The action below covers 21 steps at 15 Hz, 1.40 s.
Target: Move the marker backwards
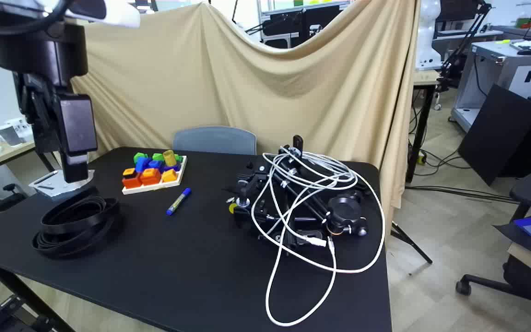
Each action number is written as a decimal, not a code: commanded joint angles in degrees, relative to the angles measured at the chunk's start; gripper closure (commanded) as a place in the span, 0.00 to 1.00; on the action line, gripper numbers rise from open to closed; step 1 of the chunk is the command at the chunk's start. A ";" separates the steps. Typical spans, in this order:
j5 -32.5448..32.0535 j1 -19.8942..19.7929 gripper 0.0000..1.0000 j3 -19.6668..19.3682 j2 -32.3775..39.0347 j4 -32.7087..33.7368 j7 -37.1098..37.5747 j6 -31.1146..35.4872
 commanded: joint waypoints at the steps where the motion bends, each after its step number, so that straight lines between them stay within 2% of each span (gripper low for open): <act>1: 0.41 -1.09 0.00 0.88 0.25 0.08 -0.53 -0.05; 10: 0.41 -1.09 0.00 0.88 0.25 0.08 -0.56 -0.04; 14: 0.03 -0.01 0.00 2.94 2.01 -2.02 -0.05 4.56; 18: -0.80 2.35 0.00 8.48 5.06 -7.03 1.73 15.30; 21: -1.38 5.53 0.00 13.34 9.44 -10.99 2.24 29.95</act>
